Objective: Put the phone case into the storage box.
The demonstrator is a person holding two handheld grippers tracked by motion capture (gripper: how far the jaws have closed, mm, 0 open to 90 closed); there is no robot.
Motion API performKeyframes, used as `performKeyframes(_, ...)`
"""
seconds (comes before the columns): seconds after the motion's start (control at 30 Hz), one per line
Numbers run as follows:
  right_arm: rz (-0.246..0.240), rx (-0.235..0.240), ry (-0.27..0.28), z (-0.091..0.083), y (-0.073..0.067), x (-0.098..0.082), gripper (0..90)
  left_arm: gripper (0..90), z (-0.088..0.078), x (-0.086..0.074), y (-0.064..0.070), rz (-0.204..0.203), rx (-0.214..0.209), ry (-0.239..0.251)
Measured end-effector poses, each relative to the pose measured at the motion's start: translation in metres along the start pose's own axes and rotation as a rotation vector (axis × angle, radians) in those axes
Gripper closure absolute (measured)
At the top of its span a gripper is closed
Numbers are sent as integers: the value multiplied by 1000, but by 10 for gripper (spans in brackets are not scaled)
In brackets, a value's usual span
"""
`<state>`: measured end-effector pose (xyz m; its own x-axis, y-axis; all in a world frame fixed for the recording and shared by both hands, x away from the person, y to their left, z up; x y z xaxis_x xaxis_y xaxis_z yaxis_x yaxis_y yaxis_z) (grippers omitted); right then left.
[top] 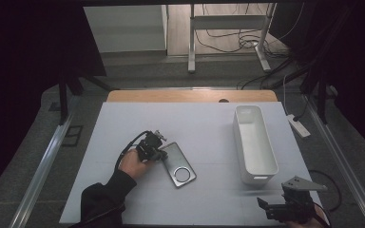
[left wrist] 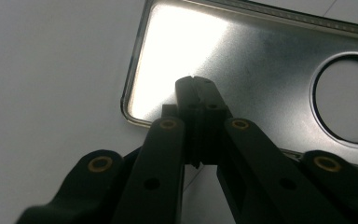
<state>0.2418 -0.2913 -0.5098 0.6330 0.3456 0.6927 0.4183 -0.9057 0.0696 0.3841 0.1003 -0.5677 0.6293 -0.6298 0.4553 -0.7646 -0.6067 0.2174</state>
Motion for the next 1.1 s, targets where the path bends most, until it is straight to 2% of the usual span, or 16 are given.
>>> performKeyframes(0.23,-2,0,-2,0,0,0,2,891,-5,-13,4,-6,-7,-5)
performKeyframes(0.6,-5,-1,-4,0,-1,0,2,891,-12,-33,12,-37,-29,24)
performKeyframes(1.1,-11,-2,-5,0,-1,0,4,890,-18,-55,32,-32,-49,13)
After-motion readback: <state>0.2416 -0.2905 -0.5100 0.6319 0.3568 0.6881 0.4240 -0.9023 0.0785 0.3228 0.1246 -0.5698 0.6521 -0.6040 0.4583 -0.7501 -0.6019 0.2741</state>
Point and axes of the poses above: each handheld gripper's, and its own axes: z roughly forward along the jaws, x roughly out of its top, y roughly to its right, the point moved 6 cm from there along z, roughly forward along the jaws, and after that the axes turned 8 degrees about -x, right-handed, at the moved point
